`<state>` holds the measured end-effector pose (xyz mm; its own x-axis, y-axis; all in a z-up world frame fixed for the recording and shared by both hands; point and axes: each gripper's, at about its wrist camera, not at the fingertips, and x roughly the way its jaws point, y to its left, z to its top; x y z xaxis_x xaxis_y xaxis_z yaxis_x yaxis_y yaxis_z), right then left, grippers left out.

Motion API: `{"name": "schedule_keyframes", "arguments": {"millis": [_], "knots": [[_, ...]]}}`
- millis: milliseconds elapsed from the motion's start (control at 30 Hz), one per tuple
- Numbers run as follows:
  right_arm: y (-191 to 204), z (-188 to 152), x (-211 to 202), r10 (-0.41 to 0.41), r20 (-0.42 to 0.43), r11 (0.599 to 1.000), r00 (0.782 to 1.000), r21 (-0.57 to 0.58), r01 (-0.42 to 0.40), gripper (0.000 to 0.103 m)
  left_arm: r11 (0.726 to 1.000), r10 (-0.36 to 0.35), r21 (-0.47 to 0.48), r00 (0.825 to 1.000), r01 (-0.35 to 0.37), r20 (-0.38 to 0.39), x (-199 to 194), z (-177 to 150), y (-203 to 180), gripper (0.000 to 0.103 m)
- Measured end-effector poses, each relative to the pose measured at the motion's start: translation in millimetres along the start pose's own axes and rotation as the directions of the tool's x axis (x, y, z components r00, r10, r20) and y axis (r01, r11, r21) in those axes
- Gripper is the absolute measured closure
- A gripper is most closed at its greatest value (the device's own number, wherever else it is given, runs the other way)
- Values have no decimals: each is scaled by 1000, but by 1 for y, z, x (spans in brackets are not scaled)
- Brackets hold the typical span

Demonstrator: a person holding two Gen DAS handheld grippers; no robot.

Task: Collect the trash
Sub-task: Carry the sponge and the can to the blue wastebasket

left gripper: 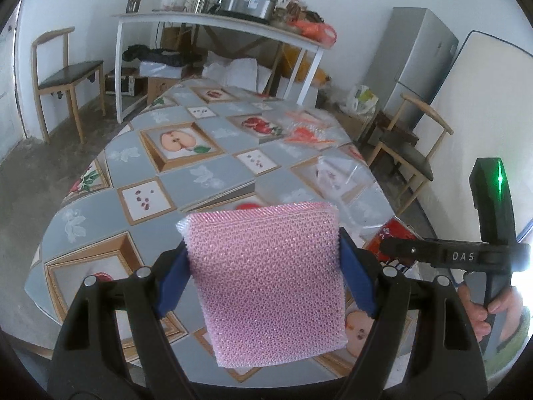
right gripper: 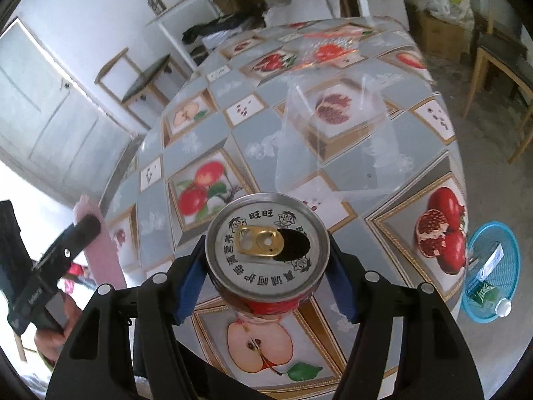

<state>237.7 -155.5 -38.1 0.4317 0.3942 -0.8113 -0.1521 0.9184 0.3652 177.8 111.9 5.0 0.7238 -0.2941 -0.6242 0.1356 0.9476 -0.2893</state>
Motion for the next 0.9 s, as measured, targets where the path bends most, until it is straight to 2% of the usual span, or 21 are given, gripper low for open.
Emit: {"name": "schedule_keyframes", "arguments": {"millis": [333, 533, 700, 800, 900], "knots": [[3, -1, -37, -34, 114, 999, 993, 9, 34, 39, 999, -30, 26, 998, 29, 51, -13, 5, -20, 26], [-9, -8, -74, -45, 193, 999, 980, 26, 40, 39, 995, -71, 80, 996, 67, 50, -14, 12, -51, 26], [-47, -26, -127, -112, 289, 990, 951, 110, 83, 39, 981, -146, 134, 989, 142, 23, -8, 21, -90, 26], [-82, -43, -160, -184, 329, 973, 926, 192, 125, 39, 962, -215, 171, 977, 213, -7, -1, 27, -123, 26], [-126, -67, -194, -269, 353, 941, 896, 296, 166, 39, 932, -284, 216, 957, 291, -66, 13, 31, -163, 26]]}}
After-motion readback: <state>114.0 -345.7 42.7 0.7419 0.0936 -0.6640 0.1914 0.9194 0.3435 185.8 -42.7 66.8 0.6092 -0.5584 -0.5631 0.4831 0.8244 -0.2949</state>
